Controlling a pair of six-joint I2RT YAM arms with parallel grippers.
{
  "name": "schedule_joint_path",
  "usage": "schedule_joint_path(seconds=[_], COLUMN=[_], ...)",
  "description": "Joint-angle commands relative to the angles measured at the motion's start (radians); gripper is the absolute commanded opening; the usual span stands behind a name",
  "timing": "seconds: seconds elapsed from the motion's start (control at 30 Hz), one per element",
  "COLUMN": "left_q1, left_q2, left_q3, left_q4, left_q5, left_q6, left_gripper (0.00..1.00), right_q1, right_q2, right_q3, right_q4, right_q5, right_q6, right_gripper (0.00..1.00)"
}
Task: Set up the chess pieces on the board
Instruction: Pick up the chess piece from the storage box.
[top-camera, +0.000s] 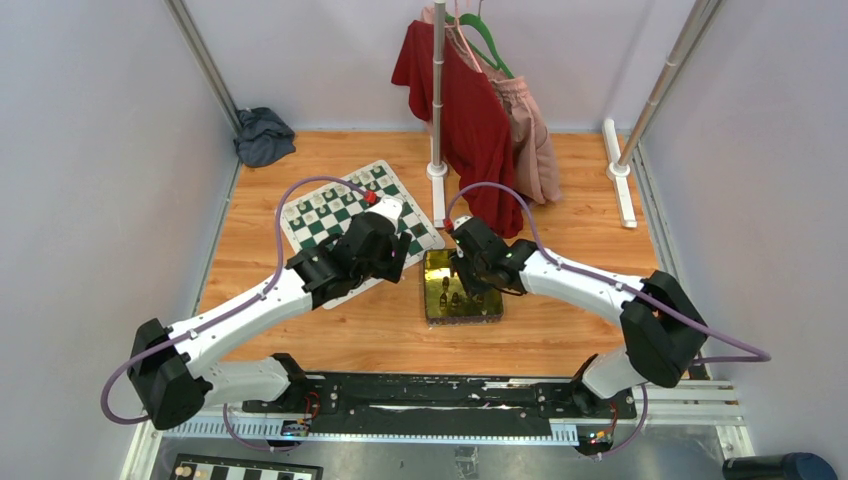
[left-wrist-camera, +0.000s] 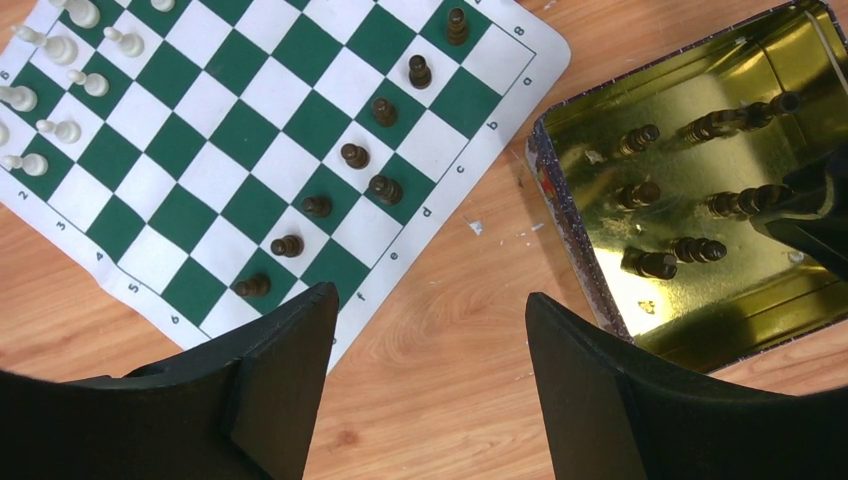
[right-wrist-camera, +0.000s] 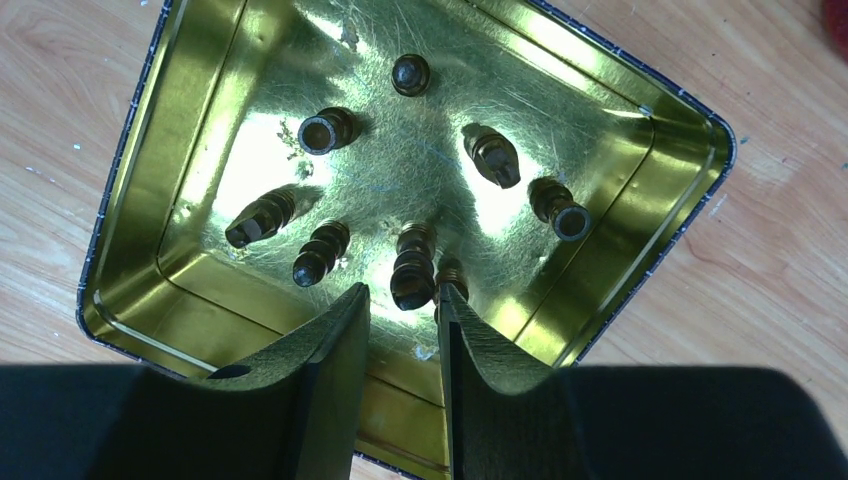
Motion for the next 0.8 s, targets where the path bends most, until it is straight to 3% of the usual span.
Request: schedule_joint_path(seconds=[0.0, 0.77], left_q1=[-0.008, -0.008], left_q2=[-0.025, -0.013], left_q3=[-0.019, -0.016], left_q4=[-0.004, 0.007], left_q5=[-0.023, -0.028], left_q6=[0.006, 0.022], left_gripper=[0.74, 0.74], right_q1=[0.016, 0.013], right_q2=[0.022, 0.058], right_q3=[0.037, 0.031], right_q4=[0.0, 0.004], right_q5=[-0.01, 0.005], right_q6=[-0.023, -0.036], right_gripper=[0.37, 0.35])
